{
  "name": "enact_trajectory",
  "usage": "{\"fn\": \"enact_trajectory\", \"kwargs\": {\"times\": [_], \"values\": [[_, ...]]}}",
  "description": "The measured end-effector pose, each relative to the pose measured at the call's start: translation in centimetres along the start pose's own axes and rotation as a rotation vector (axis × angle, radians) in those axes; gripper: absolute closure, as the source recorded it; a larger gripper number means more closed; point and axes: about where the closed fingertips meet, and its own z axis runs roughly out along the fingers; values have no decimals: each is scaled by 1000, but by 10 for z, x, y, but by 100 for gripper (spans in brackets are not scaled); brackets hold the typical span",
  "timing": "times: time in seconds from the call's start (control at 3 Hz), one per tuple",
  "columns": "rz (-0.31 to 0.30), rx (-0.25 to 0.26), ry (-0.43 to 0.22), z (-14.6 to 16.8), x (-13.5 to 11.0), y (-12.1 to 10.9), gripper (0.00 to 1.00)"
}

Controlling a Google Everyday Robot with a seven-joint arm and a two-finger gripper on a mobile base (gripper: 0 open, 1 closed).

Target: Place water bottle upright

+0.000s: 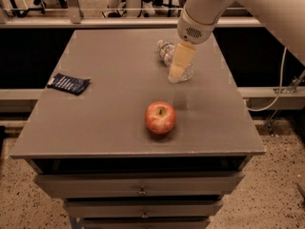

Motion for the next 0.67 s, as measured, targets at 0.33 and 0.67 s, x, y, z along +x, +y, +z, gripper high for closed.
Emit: {"fn": "enact_trajectory", "kwargs": {"times": [0.33, 0.67], "values": [[191, 20, -45, 33, -16, -55, 0], [319, 26, -72, 46, -23, -79, 0]]}}
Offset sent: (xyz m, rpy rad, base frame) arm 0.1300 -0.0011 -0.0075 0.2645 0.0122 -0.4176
